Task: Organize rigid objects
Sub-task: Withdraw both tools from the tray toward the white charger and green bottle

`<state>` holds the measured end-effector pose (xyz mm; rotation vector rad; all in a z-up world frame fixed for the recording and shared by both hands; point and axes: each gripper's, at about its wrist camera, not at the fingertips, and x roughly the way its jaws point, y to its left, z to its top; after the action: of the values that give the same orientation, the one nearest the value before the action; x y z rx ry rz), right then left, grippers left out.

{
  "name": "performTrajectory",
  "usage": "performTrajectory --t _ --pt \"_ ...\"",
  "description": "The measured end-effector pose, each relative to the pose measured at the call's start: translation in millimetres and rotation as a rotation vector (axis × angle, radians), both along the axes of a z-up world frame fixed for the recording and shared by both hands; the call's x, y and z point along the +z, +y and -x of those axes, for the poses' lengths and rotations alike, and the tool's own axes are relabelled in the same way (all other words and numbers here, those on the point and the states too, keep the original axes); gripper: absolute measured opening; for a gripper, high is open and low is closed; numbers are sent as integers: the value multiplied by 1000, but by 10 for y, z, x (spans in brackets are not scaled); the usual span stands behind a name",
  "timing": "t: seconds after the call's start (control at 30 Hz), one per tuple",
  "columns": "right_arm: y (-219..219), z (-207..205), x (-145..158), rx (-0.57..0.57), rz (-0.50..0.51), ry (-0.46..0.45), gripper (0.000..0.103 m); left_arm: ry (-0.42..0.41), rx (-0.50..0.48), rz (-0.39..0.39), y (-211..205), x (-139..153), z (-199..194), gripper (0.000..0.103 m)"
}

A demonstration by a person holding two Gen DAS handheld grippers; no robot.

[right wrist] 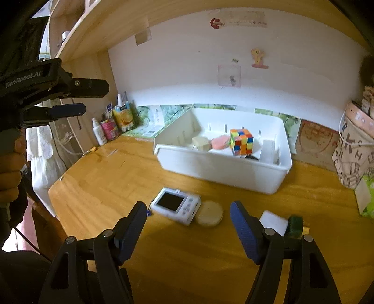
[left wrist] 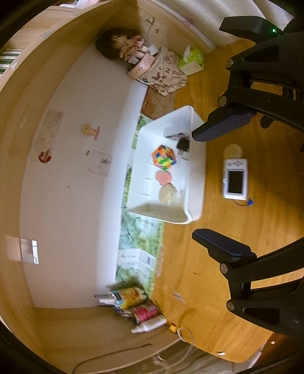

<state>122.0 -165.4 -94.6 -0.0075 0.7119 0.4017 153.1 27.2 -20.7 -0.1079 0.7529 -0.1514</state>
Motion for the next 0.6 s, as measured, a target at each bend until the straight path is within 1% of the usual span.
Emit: performTrajectory --t 0.07,0.17,0.3,0.43,0.6 --pt "0 77 -29 0 -2 7 75 7 11 -22 1 -31 77 80" --pt "-14 188 -82 -7 -14 30 75 25 38 -81 -11 -90 168 80" --pt "-68 249 -135 -23 -45 61 75 35 44 -132 -26 -168 281 80" --pt "-113 294 -208 -46 -74 100 75 84 47 -169 -25 -243 310 80" --pt "-161 319 -274 -69 -93 126 75 140 39 -195 -46 -349 310 80"
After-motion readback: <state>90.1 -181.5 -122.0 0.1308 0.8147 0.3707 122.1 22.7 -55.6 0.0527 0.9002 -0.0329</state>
